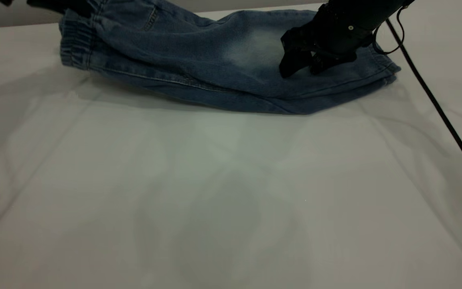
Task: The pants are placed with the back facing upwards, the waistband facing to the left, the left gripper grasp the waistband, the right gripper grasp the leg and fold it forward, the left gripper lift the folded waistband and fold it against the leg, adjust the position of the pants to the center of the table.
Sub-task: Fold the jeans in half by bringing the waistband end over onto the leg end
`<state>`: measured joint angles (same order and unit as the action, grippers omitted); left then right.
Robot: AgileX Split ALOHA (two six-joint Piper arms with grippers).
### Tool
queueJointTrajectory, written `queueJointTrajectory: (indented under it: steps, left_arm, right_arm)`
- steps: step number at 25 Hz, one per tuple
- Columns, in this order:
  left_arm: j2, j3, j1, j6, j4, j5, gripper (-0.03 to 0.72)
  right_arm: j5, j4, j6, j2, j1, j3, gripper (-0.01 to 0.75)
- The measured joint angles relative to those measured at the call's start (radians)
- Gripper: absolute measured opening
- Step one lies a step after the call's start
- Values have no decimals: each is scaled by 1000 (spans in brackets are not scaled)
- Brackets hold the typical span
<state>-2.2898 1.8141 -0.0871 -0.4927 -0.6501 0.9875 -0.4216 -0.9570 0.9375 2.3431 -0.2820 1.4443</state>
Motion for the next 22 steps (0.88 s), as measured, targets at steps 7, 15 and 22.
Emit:
queueJointTrajectory:
  steps: [7, 15, 22]
  left_arm:
    - [0, 102, 7, 8, 0, 81, 79]
    - [-1, 112, 56, 8, -1, 127, 79]
    - [0, 127, 110, 10, -5, 127, 79]
  right_arm:
    - [-150, 105, -47, -20, -51, 11, 426]
    - [-293, 325, -265, -87, -59, 200, 426]
    - [-377, 731, -601, -22, -59, 340, 426]
